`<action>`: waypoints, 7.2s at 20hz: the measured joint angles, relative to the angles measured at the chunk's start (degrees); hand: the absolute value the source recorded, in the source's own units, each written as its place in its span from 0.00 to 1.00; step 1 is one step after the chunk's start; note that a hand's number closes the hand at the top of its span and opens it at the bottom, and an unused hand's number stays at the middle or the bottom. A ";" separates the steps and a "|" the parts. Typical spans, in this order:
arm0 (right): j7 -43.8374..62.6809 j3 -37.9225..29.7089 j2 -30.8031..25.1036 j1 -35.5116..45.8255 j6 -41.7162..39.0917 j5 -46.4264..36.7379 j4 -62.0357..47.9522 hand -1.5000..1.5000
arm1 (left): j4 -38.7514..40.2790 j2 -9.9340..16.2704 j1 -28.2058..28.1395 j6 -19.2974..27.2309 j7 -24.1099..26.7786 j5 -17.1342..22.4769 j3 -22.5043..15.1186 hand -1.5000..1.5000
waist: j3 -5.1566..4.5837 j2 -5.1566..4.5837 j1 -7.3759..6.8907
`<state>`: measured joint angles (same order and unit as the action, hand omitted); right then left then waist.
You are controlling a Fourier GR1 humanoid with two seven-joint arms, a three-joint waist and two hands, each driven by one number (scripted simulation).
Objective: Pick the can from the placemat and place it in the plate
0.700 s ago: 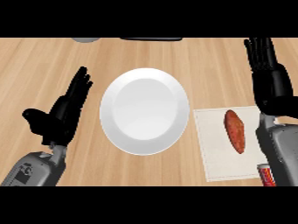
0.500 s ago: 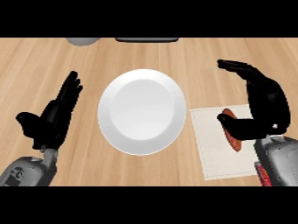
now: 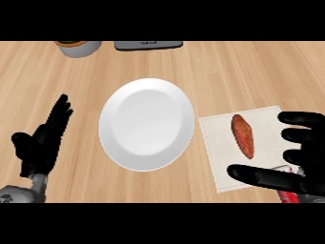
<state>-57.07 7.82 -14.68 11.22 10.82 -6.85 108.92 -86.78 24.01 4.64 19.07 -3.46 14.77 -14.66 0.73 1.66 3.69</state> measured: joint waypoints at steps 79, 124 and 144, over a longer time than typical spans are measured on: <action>5.38 -24.86 13.23 -41.07 29.69 -28.20 -27.53 1.00 | 8.57 0.15 -0.87 -10.82 13.30 0.56 3.89 0.50 | -4.33 -2.79 -4.89; 110.77 25.46 14.65 13.71 0.13 -61.95 -15.24 1.00 | 13.41 -2.47 2.71 -13.86 12.40 -1.66 5.79 0.50 | -0.77 -2.14 -5.89; 113.41 23.47 14.37 31.45 35.16 -43.59 -44.05 0.00 | 12.91 -3.71 1.27 -14.44 12.97 -3.33 6.71 0.50 | -0.69 -2.03 -5.73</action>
<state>56.34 31.29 -0.31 42.67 45.98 -50.44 64.87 -73.87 20.30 5.90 4.62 9.52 11.44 -7.95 0.04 -0.36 -2.03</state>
